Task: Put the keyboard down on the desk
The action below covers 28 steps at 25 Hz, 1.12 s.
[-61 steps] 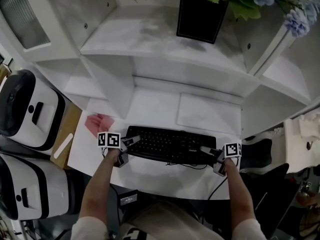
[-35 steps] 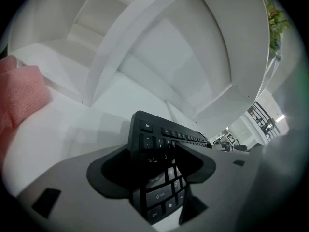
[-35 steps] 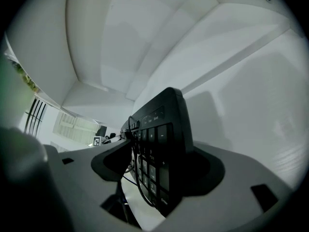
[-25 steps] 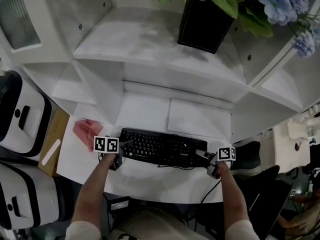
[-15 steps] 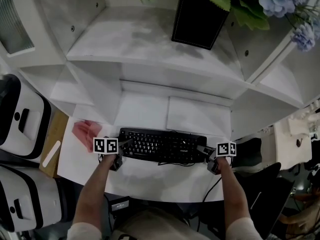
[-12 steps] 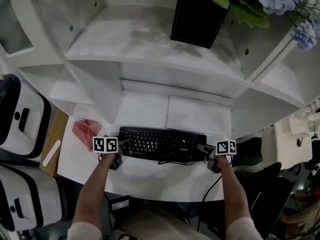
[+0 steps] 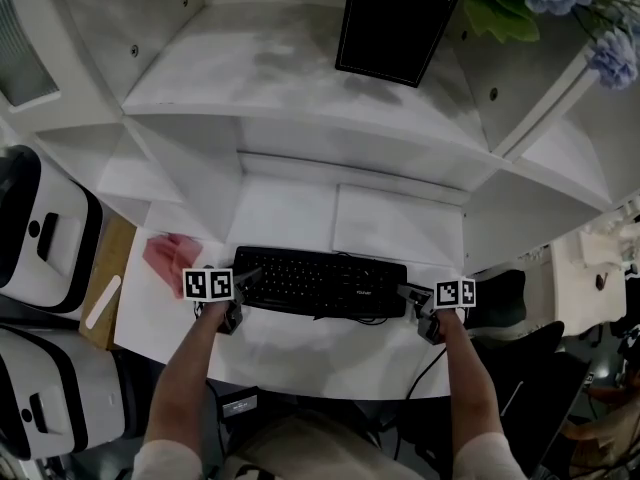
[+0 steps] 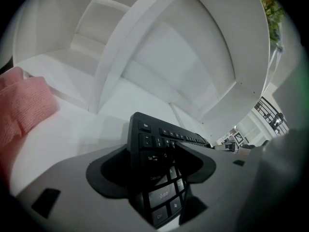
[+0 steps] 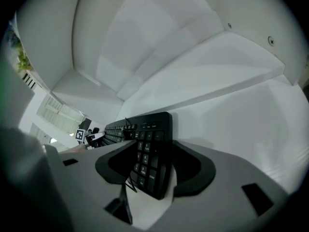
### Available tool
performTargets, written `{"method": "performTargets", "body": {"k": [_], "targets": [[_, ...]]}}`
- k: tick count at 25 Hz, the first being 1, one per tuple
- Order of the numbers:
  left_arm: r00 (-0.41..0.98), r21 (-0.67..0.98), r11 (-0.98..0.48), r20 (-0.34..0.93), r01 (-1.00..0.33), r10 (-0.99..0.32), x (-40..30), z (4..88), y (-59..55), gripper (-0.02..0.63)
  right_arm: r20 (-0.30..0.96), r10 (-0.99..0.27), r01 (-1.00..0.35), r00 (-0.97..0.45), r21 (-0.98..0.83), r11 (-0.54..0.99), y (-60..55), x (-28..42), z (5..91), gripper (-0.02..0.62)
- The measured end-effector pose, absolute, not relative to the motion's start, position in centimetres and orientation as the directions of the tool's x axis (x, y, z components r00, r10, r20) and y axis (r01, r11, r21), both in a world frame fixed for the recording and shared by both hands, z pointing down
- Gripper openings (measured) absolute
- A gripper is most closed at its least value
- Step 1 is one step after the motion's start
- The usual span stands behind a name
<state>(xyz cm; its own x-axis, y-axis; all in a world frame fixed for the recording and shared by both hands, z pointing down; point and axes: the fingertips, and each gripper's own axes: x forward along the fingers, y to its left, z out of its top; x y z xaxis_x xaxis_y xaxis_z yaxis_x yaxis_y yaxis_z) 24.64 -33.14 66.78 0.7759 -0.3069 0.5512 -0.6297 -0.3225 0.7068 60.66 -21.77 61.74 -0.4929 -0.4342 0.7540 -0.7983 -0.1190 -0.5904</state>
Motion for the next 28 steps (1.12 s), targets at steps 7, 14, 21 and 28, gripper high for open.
{"method": "performTargets", "body": {"k": [7, 14, 21, 28], "targets": [[0.720, 0.618, -0.374, 0.635, -0.691, -0.280, 24.5, 67.2, -33.2, 0.318, 0.809, -0.430, -0.868, -0.401, -0.486, -0.105, -21.5, 61.2, 62.4, 0.180], [0.698, 0.591, -0.381, 0.659, -0.712, -0.282, 24.4, 67.4, -33.2, 0.322, 0.797, -0.470, -0.859, -0.378, -0.492, -0.143, -21.3, 61.3, 62.4, 0.176], [0.637, 0.474, -0.470, 0.715, -0.744, -0.288, 24.4, 67.8, -33.6, 0.333, 0.779, -0.504, -0.827, -0.374, -0.526, -0.199, -21.0, 61.0, 62.3, 0.179], [0.624, 0.435, -0.502, 0.719, -0.748, -0.307, 24.4, 67.8, -34.2, 0.333, 0.774, -0.523, -0.832, -0.355, -0.517, -0.200, -20.5, 61.0, 61.9, 0.218]]}}
